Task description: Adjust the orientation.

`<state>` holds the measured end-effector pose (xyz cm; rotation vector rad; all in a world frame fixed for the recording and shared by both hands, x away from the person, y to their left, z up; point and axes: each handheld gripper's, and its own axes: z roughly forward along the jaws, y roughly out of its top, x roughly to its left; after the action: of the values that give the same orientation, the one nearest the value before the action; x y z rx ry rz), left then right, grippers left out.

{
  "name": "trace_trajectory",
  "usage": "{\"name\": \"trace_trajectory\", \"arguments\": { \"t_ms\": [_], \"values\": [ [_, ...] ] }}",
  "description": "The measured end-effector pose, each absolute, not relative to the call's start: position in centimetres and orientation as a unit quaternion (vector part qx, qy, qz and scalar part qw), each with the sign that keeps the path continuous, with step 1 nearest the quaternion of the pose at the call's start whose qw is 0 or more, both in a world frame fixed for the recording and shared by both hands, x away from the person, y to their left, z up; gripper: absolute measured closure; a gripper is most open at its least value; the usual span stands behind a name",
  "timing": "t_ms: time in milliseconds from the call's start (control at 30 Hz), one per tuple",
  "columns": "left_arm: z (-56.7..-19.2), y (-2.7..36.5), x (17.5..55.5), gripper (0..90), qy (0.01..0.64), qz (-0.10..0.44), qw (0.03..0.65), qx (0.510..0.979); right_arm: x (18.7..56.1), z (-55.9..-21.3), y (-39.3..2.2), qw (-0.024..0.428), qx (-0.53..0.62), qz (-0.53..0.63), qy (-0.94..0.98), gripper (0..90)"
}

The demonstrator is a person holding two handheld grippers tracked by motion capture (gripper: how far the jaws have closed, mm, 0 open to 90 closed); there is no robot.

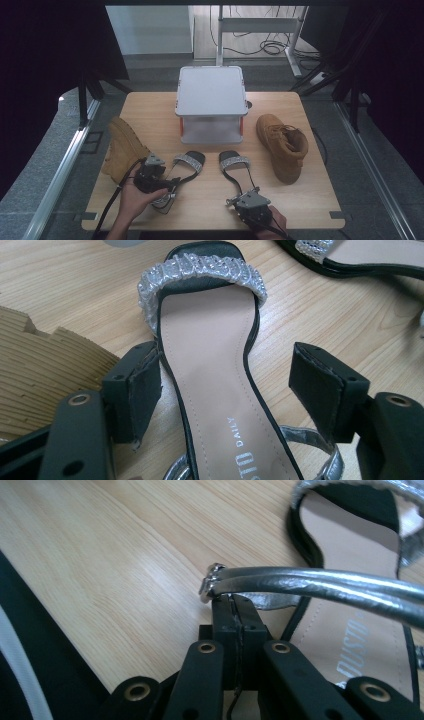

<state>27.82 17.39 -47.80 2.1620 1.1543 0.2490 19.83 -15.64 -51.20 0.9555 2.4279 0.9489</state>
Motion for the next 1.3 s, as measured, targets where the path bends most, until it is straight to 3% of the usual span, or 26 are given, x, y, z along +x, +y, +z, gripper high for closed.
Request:
{"name": "trace_trajectory", "arguments": {
  "t_ms": [833,1200,1300],
  "values": [
    [-47.9,17.4,27.8,28.7,0.442,0.095,0.332,0.828,21.0,-51.5,-20.5,0.195,0.393,0.310,0.843,89.6],
    [-47.8,17.6,27.8,28.9,0.444,0.099,0.339,0.823,19.8,-50.5,-23.1,0.159,0.406,0.363,0.824,86.4],
    [-47.6,17.7,27.7,28.9,0.445,0.101,0.339,0.823,19.2,-49.8,-24.4,0.159,0.415,0.378,0.812,82.0]
  ]
}}
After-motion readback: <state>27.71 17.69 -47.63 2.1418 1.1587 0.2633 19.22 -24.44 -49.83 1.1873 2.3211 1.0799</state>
